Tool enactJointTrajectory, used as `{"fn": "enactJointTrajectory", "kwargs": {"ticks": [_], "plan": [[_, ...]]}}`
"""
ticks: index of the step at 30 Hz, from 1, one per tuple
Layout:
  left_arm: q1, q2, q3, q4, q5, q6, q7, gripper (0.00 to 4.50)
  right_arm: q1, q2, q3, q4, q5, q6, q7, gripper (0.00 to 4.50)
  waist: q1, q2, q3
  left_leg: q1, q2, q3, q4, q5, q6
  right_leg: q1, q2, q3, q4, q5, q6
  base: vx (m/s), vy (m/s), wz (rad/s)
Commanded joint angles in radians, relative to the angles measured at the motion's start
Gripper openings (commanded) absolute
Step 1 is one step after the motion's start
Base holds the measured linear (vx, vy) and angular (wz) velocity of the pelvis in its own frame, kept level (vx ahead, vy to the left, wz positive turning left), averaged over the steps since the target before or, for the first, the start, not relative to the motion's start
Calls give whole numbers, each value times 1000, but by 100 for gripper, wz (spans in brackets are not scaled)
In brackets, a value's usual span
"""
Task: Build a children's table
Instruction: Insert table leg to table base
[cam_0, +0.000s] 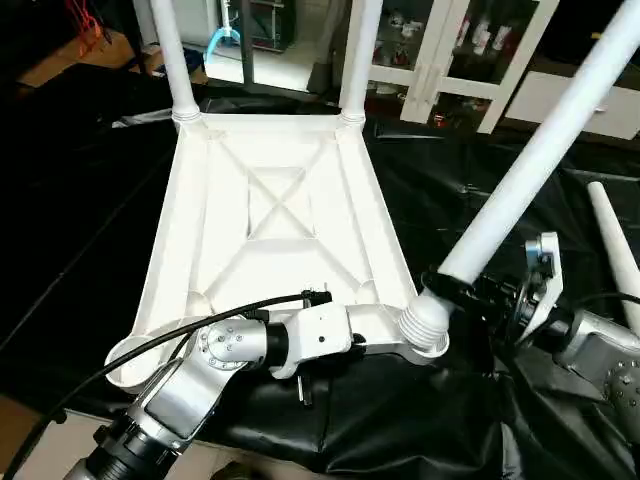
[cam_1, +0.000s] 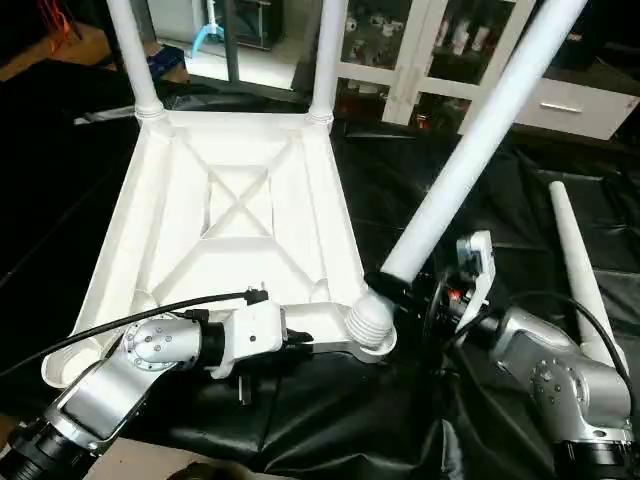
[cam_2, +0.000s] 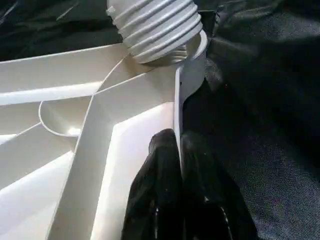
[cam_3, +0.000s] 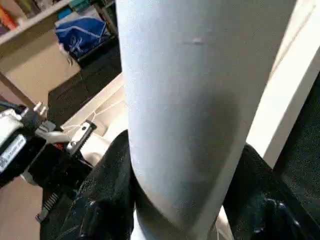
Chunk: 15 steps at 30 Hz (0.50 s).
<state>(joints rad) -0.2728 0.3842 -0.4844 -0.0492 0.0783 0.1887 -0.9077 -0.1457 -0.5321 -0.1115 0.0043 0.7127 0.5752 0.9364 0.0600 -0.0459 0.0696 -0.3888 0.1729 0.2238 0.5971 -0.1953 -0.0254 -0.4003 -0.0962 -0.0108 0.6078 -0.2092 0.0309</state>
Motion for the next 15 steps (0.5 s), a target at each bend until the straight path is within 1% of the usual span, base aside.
{"fn": "enactJointTrajectory", "kwargs": {"ticks": [1, 2, 4, 5, 6, 9, 11, 12, 15], "plan": [[17, -5, -30, 29, 13, 8, 0, 0, 32, -20, 9, 3, -64, -94, 37, 184, -6, -18, -37, 27, 66, -35, -87, -236, 15, 9, -46, 30, -89, -280, -155, 0, 0, 0], [17, -5, -30, 30, 13, 8, 0, 0, 39, -18, 7, 6, -72, -109, 42, 184, -5, -15, -35, 28, 66, -35, -88, -243, 14, 7, -46, 31, -90, -286, -153, 0, 0, 0], [16, -5, -30, 31, 13, 8, 0, 0, 48, -13, 10, 17, -95, -142, 41, 184, -8, -18, -36, 25, 65, -38, -89, -246, 11, 11, -45, 29, -89, -287, -152, 0, 0, 0], [16, -6, -31, 31, 12, 8, 0, 0, 54, -9, 14, 21, -99, -147, 42, 184, -9, -16, -36, 25, 65, -38, -90, -248, 10, 10, -45, 29, -89, -286, -152, 0, 0, 0], [15, -7, -32, 32, 12, 7, 0, 0, 58, -5, 17, 24, -100, -149, 42, 184, -10, -18, -36, 26, 65, -38, -89, -249, 14, 10, -44, 30, -89, -282, -152, 0, 0, 0], [14, -8, -33, 33, 12, 6, -1, 0, 66, -3, 28, 40, -115, -165, 51, 184, -10, -17, -36, 27, 65, -37, -89, -247, 21, 10, -43, 29, -88, -273, -158, 0, 0, 0], [14, -8, -32, 33, 12, 6, -1, 0, 69, 1, 27, 51, -124, -179, 53, 184, -9, -19, -36, 26, 66, -38, -88, -243, 24, 11, -44, 29, -88, -267, -161, 0, 0, 0], [14, -8, -30, 33, 13, 6, -1, 0, 70, 8, 18, 66, -132, -196, 48, 184, -9, -19, -36, 25, 65, -38, -88, -240, 26, 12, -44, 29, -87, -263, -161, 0, 0, 0], [16, -6, -30, 33, 13, 6, -2, 0, 63, 16, 2, 94, -135, -211, 41, 184, -11, -18, -34, 27, 66, -39, -91, -262, 22, 10, -44, 29, -90, -287, -163, 0, 0, 0]]}}
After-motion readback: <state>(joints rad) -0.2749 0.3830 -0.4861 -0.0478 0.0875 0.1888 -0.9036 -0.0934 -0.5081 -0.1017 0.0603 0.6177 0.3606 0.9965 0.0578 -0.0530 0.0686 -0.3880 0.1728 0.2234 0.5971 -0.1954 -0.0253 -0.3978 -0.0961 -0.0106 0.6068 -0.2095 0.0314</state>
